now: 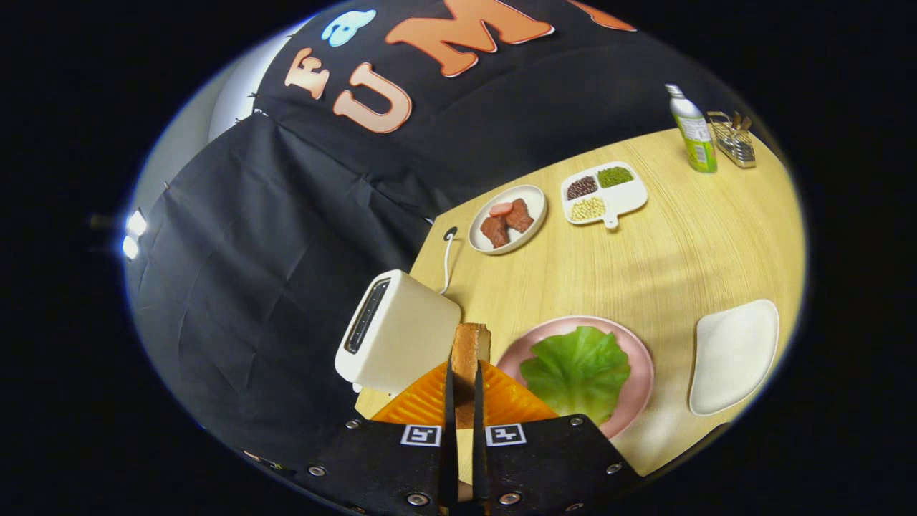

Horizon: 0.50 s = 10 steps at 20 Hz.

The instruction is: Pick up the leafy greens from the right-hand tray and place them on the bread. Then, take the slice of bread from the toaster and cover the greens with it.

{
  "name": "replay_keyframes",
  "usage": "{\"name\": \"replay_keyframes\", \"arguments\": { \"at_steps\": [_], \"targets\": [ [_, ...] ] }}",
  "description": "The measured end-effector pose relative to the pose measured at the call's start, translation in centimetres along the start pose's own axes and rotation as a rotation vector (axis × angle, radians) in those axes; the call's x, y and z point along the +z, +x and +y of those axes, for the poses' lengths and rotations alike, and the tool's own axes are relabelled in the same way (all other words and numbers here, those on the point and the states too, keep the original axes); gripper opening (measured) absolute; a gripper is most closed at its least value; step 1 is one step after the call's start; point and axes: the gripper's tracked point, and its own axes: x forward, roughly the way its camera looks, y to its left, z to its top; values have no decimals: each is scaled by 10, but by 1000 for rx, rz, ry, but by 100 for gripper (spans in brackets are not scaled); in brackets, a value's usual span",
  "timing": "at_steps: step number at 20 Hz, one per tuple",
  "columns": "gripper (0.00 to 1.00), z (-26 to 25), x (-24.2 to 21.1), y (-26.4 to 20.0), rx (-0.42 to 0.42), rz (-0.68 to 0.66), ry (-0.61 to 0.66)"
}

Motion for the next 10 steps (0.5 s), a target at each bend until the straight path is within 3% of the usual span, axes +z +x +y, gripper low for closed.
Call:
{"name": "replay_keyframes", "arguments": {
  "at_steps": [10],
  "targets": [
    [8, -70, -23, 6, -84, 33, 14]
  ]
}}
